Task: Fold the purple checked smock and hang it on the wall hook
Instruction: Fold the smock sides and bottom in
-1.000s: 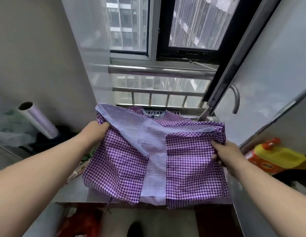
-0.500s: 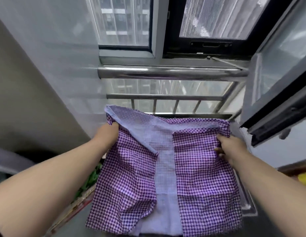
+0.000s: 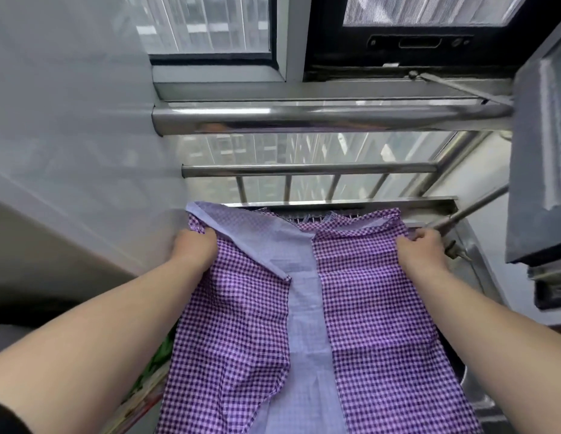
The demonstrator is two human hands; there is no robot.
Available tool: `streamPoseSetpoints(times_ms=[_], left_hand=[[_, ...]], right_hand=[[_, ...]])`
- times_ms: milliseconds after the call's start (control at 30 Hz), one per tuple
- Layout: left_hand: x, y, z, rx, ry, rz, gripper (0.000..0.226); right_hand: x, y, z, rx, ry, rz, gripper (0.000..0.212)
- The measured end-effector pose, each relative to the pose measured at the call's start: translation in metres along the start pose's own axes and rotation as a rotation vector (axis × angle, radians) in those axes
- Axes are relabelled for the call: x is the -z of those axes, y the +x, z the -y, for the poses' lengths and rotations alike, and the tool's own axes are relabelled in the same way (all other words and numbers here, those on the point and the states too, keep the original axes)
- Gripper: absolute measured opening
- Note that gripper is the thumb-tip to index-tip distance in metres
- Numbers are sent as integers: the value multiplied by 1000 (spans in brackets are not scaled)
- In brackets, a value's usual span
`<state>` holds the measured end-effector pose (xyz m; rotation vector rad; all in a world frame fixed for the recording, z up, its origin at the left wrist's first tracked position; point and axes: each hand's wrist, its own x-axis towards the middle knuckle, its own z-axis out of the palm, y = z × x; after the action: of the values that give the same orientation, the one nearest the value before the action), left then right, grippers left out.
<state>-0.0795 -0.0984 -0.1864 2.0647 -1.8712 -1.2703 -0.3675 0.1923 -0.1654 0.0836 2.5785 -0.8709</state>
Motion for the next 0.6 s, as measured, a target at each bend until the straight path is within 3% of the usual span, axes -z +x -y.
streamPoseSetpoints(times_ms=[67, 133, 233, 333, 367, 433, 533, 600], left_hand=[[-3, -8, -1, -16, 61, -26, 73], [-8, -20, 0, -139, 194, -32, 78], [-6, -45, 8, -486, 480, -77, 82], [-9, -56, 28, -908, 958, 118, 72], [-10, -57, 37, -943, 1108, 206, 75], [-13, -54, 55, -812, 1211, 322, 86], [-11, -51, 70, -611, 1115, 317, 98], [-7, -54, 75, -631, 1046, 262, 96]], right_hand=[[-6, -20, -2, 234, -247, 33, 51], [-17, -46, -5, 502, -432, 202, 52], [-42, -72, -17, 811, -694, 446, 60], [-63, -80, -33, 844, -835, 549, 80], [-67, -78, -39, 833, -875, 556, 85], [-70, -74, -48, 793, -945, 543, 92], [-64, -75, -54, 759, -1006, 506, 95], [-61, -86, -59, 833, -940, 477, 92]])
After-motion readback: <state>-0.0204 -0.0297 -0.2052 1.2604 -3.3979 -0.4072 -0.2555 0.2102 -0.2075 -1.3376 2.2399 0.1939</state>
